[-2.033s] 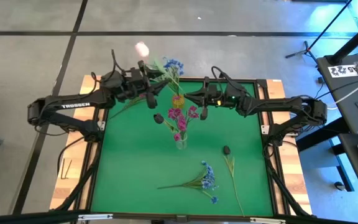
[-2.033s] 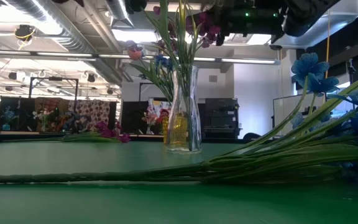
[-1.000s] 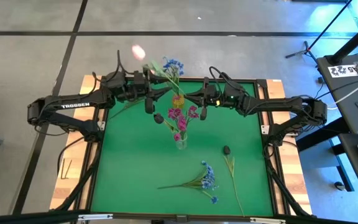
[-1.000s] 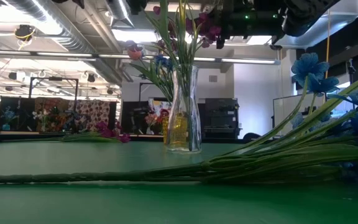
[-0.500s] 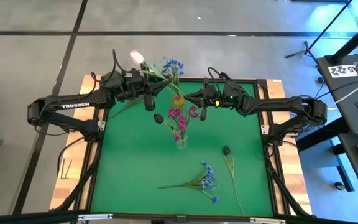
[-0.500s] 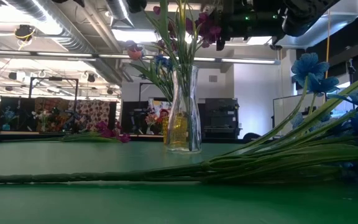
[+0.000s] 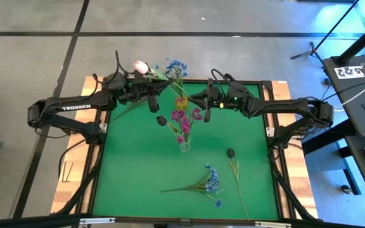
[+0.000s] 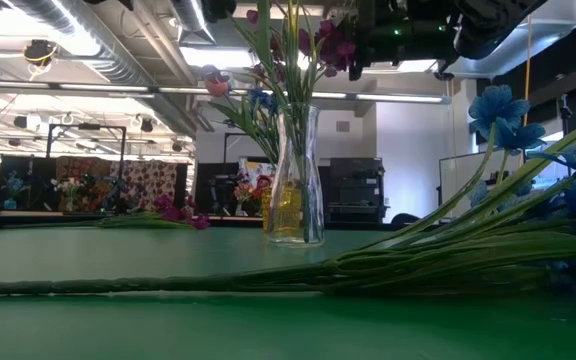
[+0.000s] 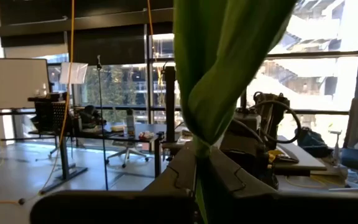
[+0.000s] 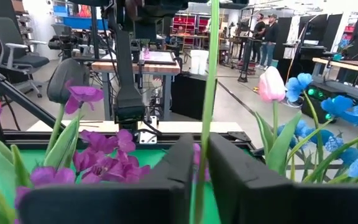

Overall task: Sort flowers into vase by color
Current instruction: Put the pink flower into the yellow vase

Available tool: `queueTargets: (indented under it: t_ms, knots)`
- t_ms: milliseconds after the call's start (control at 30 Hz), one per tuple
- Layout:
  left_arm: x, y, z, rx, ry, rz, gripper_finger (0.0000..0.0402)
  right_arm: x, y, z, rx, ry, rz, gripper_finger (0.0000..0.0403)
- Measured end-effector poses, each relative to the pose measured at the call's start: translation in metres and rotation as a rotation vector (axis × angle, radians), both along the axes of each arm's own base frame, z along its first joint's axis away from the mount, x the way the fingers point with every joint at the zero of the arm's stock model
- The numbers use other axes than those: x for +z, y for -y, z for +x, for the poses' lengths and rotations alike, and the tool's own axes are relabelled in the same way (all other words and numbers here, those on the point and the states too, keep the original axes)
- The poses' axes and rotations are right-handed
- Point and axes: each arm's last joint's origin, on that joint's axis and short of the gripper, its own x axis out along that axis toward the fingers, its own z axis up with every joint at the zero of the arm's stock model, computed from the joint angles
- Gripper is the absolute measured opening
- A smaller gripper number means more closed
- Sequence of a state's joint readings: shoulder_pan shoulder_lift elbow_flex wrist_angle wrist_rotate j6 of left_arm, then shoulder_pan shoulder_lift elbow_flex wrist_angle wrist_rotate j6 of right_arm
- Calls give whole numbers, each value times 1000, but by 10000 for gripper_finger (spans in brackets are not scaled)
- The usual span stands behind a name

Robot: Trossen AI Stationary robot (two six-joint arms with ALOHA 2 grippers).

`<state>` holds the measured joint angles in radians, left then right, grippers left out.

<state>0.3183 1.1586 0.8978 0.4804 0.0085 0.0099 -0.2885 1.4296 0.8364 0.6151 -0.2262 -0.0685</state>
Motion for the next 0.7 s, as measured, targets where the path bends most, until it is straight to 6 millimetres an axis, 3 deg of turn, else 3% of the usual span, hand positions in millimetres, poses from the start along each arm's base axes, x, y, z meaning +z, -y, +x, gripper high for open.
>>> queueTargets:
  t_ms: [400, 533, 700]
  knots:
    - [-2, -6, -8, 83, -67, -3, 1, 1, 1, -6, -92, -54, -4, 217]
    - [-4, -11, -11, 107, -100, 3, 1, 15, -2, -17, -95, -27, -10, 246]
    - [-10, -19, -13, 171, -164, 2, 1, 31, -6, -31, -105, 0, -15, 254]
